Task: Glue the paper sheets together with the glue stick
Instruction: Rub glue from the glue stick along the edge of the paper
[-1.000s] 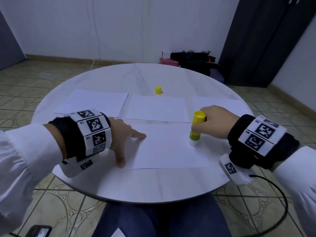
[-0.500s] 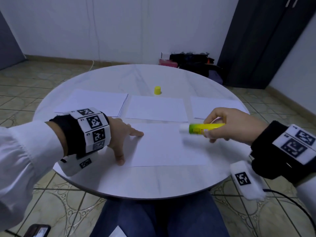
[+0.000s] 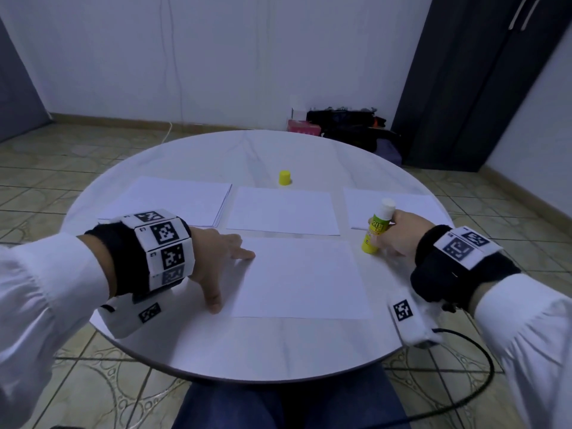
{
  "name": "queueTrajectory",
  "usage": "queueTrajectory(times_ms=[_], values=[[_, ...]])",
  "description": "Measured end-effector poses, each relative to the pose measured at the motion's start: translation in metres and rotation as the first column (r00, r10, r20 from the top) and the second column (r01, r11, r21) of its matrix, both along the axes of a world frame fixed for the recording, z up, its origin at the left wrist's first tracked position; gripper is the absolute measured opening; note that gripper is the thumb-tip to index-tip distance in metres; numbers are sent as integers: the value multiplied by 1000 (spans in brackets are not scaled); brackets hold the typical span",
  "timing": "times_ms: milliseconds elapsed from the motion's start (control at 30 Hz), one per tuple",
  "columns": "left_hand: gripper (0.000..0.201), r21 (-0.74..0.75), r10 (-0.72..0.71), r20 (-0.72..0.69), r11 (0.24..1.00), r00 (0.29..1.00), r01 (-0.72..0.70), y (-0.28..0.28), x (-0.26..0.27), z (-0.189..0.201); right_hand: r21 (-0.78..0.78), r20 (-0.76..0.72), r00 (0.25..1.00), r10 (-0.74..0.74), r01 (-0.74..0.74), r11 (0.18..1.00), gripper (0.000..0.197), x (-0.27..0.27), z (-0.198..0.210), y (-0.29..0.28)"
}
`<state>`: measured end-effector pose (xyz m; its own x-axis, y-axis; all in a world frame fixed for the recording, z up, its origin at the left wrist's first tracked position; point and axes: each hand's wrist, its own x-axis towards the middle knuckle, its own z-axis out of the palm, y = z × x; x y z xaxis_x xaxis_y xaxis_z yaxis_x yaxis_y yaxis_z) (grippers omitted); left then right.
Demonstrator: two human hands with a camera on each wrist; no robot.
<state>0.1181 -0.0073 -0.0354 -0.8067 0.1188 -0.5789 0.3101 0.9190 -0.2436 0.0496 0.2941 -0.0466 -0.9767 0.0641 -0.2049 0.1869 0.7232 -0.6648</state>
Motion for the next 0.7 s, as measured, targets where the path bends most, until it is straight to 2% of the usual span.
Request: queueTrajectory(times_ms=[167, 233, 300, 367, 433, 500, 567, 633, 700], values=[[116, 69, 37, 0, 997, 999, -36, -7, -1, -3, 55, 44, 999, -10, 7, 998, 37, -3, 2, 0], [126, 122, 71, -2, 990, 997, -70, -12, -2, -4, 133, 84, 996, -32, 21, 991, 43, 2, 6, -1], [133, 181, 130, -3, 975, 991, -127, -20, -3, -2, 273, 150, 987, -55, 12, 962, 34, 12, 13, -4], [135, 238, 198, -1, 952, 980, -192, -28, -3, 4, 359, 243, 970, -17, -73, 930, 19, 26, 19, -8], [135, 280, 254, 5, 928, 967, -245, -39, -3, 13, 362, 341, 938, 66, -196, 911, 20, 41, 26, -18], [124, 298, 302, -25, 912, 953, -281, -53, -5, 19, 384, 402, 900, 169, -333, 861, 26, 56, 36, -38], [105, 295, 354, -101, 903, 930, -312, -71, -10, 22, 454, 395, 879, 268, -440, 775, 32, 62, 52, -65], [93, 272, 408, -160, 894, 899, -357, -91, -15, 22, 525, 338, 878, 338, -474, 707, 38, 58, 69, -96], [85, 258, 468, -190, 872, 863, -415, -113, -22, 22, 545, 275, 880, 386, -474, 692, 39, 42, 79, -129]])
